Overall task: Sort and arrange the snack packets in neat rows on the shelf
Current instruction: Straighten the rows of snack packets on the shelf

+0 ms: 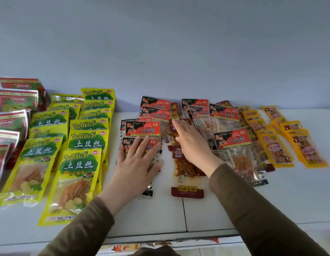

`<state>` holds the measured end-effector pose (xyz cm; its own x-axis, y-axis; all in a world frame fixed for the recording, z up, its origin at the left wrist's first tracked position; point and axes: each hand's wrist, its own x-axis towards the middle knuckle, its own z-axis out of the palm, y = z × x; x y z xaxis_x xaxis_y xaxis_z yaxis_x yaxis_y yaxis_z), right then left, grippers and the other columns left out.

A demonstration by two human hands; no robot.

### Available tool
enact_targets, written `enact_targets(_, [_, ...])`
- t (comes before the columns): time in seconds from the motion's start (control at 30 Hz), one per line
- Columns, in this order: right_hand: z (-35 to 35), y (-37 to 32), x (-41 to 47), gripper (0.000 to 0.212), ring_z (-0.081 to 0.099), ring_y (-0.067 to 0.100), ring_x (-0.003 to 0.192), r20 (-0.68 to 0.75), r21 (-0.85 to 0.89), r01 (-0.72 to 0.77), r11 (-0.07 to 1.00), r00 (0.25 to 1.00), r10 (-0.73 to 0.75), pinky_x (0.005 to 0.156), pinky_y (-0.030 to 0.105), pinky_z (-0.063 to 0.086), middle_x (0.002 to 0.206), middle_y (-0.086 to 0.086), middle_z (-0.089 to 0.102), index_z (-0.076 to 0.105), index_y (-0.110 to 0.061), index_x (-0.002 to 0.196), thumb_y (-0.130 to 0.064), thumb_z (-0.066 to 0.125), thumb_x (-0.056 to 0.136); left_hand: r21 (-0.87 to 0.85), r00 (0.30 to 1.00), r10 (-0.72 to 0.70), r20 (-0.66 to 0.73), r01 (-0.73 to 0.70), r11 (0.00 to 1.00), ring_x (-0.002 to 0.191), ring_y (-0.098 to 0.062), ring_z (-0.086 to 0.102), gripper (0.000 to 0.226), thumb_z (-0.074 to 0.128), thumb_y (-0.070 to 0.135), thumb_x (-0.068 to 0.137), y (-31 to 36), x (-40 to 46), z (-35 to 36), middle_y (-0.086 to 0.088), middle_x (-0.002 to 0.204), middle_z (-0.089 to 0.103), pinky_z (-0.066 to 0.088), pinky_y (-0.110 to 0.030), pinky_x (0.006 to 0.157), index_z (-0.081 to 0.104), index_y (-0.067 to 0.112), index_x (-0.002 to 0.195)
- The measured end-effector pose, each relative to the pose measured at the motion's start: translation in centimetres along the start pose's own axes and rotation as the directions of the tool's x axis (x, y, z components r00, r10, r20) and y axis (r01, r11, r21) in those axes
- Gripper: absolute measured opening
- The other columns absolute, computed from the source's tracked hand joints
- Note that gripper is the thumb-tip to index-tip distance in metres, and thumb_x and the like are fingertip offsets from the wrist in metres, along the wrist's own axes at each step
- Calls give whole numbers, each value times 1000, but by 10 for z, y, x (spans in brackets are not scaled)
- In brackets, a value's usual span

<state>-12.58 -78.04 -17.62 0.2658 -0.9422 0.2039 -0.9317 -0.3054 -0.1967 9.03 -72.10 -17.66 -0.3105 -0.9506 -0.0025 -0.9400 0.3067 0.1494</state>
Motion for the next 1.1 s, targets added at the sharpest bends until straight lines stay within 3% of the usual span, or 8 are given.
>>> enact_targets(0.13, [-16,-13,0,71,18,20,155,-56,29,-57,998,997,59,123,38,28,168,4,19,17,-16,161,-5,53,100,-2,1000,-5,4,5,1000,157,-21,-19,65,14,70,101,2,0,-1,9,172,-8,-14,-59,123,-1,49,160])
enact_targets(0.2, [-29,-38,-3,61,22,17,153,-107,286,-116,951,983,152,121,33,29,166,1,24,23,-19,160,-11,46,105,-10,1000,2,-2,-2,1000,157,-21,-18,65,11,71,101,1,-1,0,8,172,-7,-13,-60,123,-1,48,160])
enact_targets(0.3, [-40,-77,-14,60,25,11,150,171,787,-324,525,932,319,114,27,25,165,-7,25,15,-27,161,-20,42,108,4,1000,13,-11,-13,1000,157,-21,-18,68,5,72,97,0,-1,2,9,172,-7,-11,-61,124,-1,48,161])
enact_targets(0.43, [-25,-90,-8,61,37,11,138,390,864,-478,157,833,392,103,29,31,151,-5,41,18,-23,160,-15,46,107,3,1000,7,-13,-7,1000,157,-20,-18,72,-1,72,92,0,-2,3,8,172,-6,-12,-60,124,0,47,160])
enact_targets(0.6, [-22,-93,24,49,51,12,114,375,857,-491,155,801,466,95,32,42,121,-9,51,33,-18,151,-11,48,104,-1,1000,14,-8,-14,1000,157,-21,-17,76,-5,71,89,0,-2,2,7,172,-5,-11,-60,124,0,46,161])
enact_targets(0.87, [-27,-102,42,63,47,22,133,431,829,-543,135,774,464,98,35,42,153,3,42,19,-22,159,-10,46,103,19,1000,20,1,-20,1000,157,-23,-16,79,-6,70,87,0,0,3,7,172,-5,-13,-62,122,9,44,161])
enact_targets(1.0, [-25,-106,47,58,53,16,114,406,861,-505,69,761,505,80,30,49,133,-2,51,27,-24,154,-7,46,102,10,1000,16,3,-16,1000,158,-24,-14,79,-5,70,88,0,2,2,6,173,-3,-13,-62,122,11,43,161])
enact_targets(1.1, [1,-109,61,73,53,26,128,331,872,-472,129,763,555,100,50,51,144,4,51,28,-29,151,-27,52,82,20,1000,21,11,-21,1000,157,-23,-16,83,-9,70,86,0,1,1,6,173,-5,-10,-62,123,9,40,162])
